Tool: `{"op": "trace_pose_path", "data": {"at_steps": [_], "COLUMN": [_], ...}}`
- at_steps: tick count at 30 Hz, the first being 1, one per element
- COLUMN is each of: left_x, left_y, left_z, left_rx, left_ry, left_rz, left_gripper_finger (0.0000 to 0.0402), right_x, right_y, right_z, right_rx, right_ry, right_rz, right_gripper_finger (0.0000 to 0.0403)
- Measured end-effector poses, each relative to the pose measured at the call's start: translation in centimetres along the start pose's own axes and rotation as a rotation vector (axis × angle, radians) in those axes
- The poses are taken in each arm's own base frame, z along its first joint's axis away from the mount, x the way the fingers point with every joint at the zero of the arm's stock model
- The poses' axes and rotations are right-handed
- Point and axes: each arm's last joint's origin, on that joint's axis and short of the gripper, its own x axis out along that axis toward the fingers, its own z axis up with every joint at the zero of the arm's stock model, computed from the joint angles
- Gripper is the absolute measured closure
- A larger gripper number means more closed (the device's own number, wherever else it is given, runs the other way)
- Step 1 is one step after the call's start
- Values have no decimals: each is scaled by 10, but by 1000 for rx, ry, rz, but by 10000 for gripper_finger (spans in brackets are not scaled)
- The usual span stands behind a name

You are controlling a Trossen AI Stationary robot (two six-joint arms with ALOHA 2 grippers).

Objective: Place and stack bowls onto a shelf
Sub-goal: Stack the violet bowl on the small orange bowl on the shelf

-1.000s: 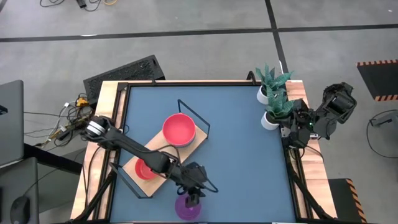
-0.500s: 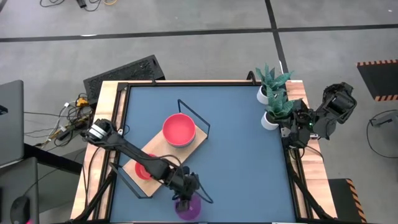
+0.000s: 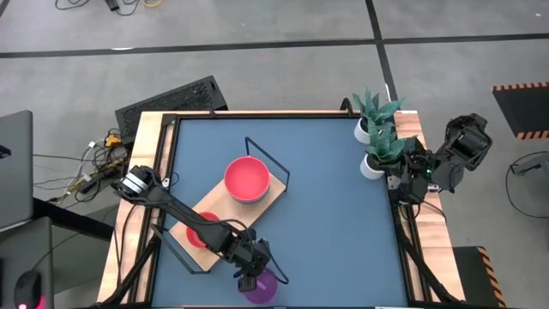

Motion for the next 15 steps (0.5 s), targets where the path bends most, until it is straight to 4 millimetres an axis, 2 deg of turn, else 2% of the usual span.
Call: {"op": "trace_pose_path", "data": {"at_steps": [10,15], "left_x": [24,30], "left_y": [5,8], "left_z": [-5,-4], "left_rx": [-58,-73], "left_ry": [53,60], "left_rz": [14,6], "left_gripper_finger": [271,310], "right_x": [0,0], "right_y": [0,0], "right_z": [0,0], "right_rx": [6,20], "right_ry": [-1,-1], "right_rz": [3,2], "right_gripper_finger": [314,314]}}
